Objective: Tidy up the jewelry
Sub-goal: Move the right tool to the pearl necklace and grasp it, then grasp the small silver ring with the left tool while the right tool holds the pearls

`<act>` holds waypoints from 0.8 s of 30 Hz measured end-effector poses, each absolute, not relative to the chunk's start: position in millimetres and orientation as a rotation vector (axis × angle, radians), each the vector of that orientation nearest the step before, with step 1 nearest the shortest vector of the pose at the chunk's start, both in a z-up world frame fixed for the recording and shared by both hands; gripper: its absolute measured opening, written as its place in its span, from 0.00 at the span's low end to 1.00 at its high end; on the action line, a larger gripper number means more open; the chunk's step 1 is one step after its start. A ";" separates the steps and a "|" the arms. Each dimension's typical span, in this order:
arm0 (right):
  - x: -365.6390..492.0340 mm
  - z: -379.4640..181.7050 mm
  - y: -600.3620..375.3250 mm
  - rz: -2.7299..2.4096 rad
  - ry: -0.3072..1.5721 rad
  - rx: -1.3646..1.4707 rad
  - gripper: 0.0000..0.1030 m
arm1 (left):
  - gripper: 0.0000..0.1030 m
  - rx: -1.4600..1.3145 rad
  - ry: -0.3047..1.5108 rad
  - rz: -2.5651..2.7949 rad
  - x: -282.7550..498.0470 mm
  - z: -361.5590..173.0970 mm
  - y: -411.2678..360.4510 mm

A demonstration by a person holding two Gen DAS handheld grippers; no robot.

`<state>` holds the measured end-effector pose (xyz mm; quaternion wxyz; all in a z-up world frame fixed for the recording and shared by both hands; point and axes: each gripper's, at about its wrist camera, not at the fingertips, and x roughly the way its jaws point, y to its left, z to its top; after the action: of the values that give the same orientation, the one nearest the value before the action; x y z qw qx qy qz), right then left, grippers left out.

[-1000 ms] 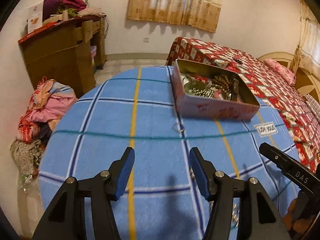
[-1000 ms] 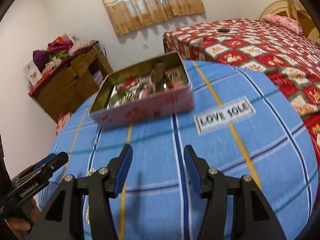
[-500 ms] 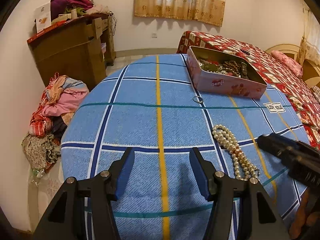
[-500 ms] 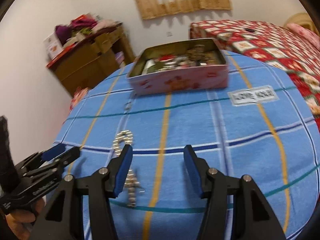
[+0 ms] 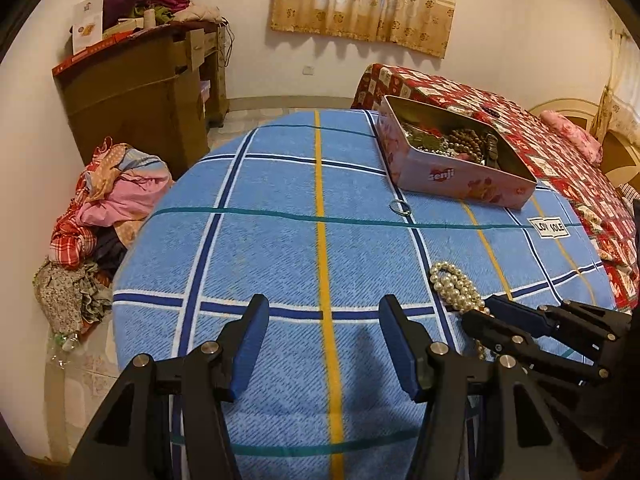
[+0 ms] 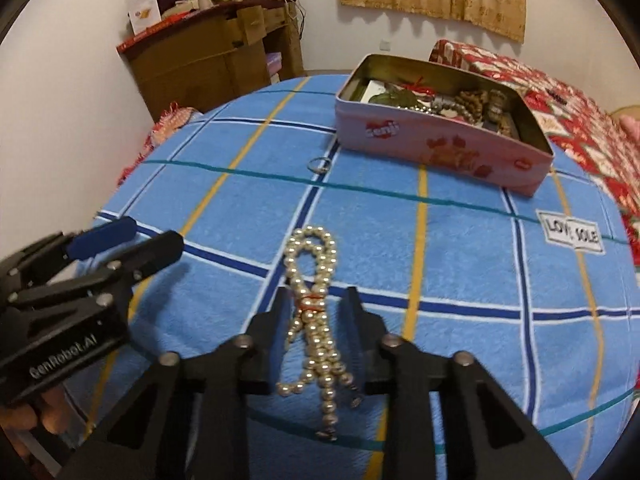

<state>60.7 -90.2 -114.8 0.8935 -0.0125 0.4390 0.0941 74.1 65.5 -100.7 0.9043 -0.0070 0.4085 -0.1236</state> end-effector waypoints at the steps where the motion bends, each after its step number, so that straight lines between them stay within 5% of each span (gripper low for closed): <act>1: 61.2 -114.7 -90.9 0.192 0.910 -0.030 0.20 | 0.56 -0.017 0.845 -0.260 74.8 -100.6 64.3; 18: 66.7 -89.7 -177.5 0.022 0.766 0.257 0.15 | 0.56 0.028 0.785 -0.442 124.9 -89.5 15.9; 20: 70.0 -90.9 -183.5 0.012 0.756 0.283 0.15 | 0.53 0.028 0.787 -0.467 137.7 -90.4 6.4; 24: 72.7 -96.4 -184.9 0.019 0.763 0.314 0.15 | 0.29 0.041 0.843 -0.489 160.7 -101.4 -9.4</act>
<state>72.7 -184.9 -96.4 0.9160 0.1526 0.3709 0.0093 160.7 -9.4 -101.4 0.8835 0.0199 0.4048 -0.2349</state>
